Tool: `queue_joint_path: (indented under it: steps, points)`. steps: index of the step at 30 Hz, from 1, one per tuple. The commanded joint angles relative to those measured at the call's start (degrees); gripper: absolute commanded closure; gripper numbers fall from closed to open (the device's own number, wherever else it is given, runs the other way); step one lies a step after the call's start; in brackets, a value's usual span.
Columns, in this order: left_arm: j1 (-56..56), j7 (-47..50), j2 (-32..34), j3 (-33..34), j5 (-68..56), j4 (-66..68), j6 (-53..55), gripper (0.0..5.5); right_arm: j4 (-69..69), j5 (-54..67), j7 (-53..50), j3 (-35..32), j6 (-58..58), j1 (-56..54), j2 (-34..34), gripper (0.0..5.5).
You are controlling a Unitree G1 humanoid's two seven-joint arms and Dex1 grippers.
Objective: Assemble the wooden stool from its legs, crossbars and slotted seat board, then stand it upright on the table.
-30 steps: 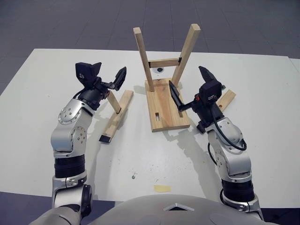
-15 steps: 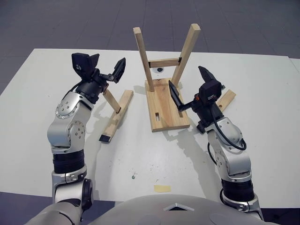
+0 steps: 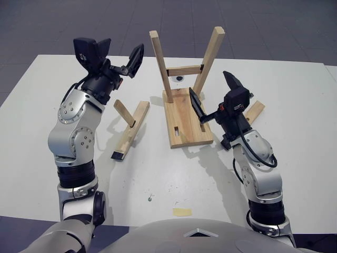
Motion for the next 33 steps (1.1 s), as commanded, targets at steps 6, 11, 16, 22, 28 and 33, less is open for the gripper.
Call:
queue_joint_path:
  steps: [6,11,16,22,28,33]
  points:
    - [2.8,-1.0,0.2,0.6,1.1,3.5,-1.4,0.12,-0.1,0.6,0.2,-0.2,0.2,-0.5,0.1,0.10]
    - [2.1,-1.0,0.5,1.0,1.5,3.9,-1.7,0.12,-0.2,0.8,0.1,-0.5,0.4,-0.4,0.0,0.10]
    - [-0.8,-0.6,1.5,2.3,0.8,3.2,-1.6,0.12,-0.2,1.0,0.0,-0.6,0.6,-0.8,0.1,0.10]
    - [-0.9,-2.5,1.4,1.6,0.6,4.6,-2.5,0.12,-0.9,1.5,-0.3,-0.6,1.3,-1.2,0.3,0.10]
    - [6.4,-5.6,0.4,-4.0,6.7,15.9,-7.6,0.12,-0.4,1.4,-0.3,-0.6,1.3,-1.0,0.2,0.10]
    - [5.7,-4.8,-1.6,-3.8,5.6,16.5,-8.3,0.12,-0.4,1.5,-0.3,-0.9,1.5,-1.1,0.2,0.10]
